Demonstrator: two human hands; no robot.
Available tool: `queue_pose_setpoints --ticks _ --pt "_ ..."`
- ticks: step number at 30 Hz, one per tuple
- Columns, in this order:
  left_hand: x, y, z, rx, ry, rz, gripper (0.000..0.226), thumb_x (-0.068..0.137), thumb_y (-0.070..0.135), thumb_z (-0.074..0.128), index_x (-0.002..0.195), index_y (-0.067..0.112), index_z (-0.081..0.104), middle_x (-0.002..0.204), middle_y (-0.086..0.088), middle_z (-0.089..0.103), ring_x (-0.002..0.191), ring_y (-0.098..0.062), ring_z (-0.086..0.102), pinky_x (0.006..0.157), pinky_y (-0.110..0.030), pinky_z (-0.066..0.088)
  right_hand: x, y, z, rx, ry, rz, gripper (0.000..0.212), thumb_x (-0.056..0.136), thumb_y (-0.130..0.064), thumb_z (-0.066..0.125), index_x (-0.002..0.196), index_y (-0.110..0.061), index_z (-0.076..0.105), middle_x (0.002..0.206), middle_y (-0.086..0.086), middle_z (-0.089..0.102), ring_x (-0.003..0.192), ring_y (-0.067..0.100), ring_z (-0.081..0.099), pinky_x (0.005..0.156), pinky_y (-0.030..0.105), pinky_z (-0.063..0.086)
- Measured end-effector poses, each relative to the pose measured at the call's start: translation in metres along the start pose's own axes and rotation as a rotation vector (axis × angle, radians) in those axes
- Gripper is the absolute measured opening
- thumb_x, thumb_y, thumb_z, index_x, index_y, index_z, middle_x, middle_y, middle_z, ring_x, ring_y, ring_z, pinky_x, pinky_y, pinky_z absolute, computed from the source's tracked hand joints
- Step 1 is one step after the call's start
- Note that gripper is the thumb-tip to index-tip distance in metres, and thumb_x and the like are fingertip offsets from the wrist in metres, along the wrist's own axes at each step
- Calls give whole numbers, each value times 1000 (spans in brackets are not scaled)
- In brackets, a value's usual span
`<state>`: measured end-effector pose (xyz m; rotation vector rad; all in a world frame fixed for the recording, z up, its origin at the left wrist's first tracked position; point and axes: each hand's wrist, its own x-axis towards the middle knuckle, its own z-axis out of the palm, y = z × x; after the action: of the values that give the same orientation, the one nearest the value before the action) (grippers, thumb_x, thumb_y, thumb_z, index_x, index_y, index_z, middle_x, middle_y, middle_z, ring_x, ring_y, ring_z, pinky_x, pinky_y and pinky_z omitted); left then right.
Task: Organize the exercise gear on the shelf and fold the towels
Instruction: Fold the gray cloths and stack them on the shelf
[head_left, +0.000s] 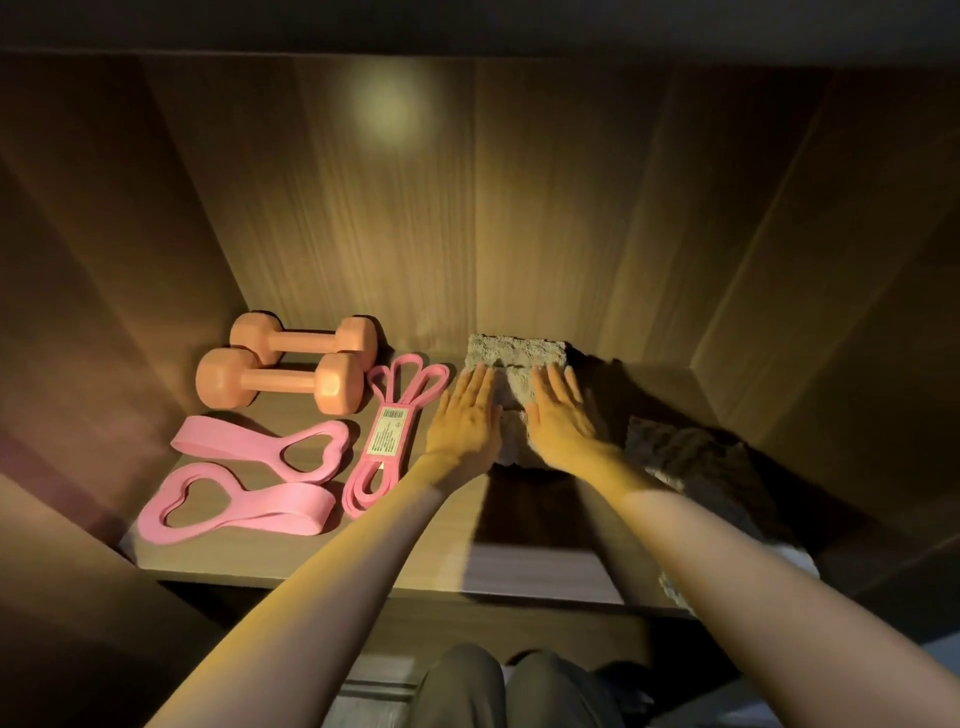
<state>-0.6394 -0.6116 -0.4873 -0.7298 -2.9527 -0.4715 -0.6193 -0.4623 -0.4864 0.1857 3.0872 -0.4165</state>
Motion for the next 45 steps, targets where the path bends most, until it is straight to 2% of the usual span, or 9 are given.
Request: queue_pose_setpoints --ticks 7,17,24,30,33,37,40,42,45 --pt "5 -7 26 -43 -117 -71 52 104 28 18 152 10 5 160 -8 2 148 -19 1 120 -35 3 12 7 34 14 40 78 53 103 -36 23 153 -28 9 161 4 7 148 24 2 118 43 3" --pt "6 -11 4 -71 -178 -110 53 103 37 24 152 21 11 160 -2 8 148 -21 2 120 -38 2 -7 13 -17 104 -274 14 55 102 -44 21 152 -35 0 160 -7 -11 147 22 -11 117 50 -1" --pt "-14 19 -24 20 -58 58 54 103 32 27 153 17 11 160 -6 11 147 -23 7 119 -40 9 -68 30 -65 156 47 -75 48 98 -24 48 145 -22 40 155 -1 31 141 20 29 114 34 24" --pt "-40 75 -29 -15 -52 123 54 103 34 27 153 21 12 160 0 9 148 -16 3 119 -32 3 -133 68 -107 20 74 40 44 93 -38 50 136 -32 46 137 -5 48 125 19 46 102 34 41" --pt "-55 98 -19 -55 -99 157 53 103 37 26 153 24 12 160 2 12 147 -16 6 119 -32 5 -164 89 -110 -96 48 92 44 92 -44 50 134 -31 46 121 -3 57 110 20 57 80 29 45" --pt "-74 119 -4 -109 -163 180 53 102 36 30 152 24 16 159 1 16 145 -19 16 119 -34 15 -186 107 -93 -94 73 159 21 91 -35 57 75 -20 58 64 -9 54 59 9 54 48 22 34" --pt "-88 128 3 -147 -223 150 49 101 32 35 148 20 28 154 -6 29 137 -29 33 111 -41 33 -196 117 -76 -81 109 222 32 91 -27 56 64 -17 42 67 -4 53 68 19 60 53 26 38" --pt "-96 130 7 -168 -243 113 43 101 31 37 140 14 42 140 -15 44 121 -34 49 99 -43 43 -201 118 -70 -92 154 222 26 91 -23 53 68 -17 43 79 3 58 80 24 62 59 29 39" --pt "-107 129 12 -206 -257 87 46 101 32 37 143 14 37 131 -17 50 115 -34 52 94 -43 46 -205 111 -71 -102 227 184 18 94 -22 50 77 -17 55 88 3 62 84 24 62 63 31 44"
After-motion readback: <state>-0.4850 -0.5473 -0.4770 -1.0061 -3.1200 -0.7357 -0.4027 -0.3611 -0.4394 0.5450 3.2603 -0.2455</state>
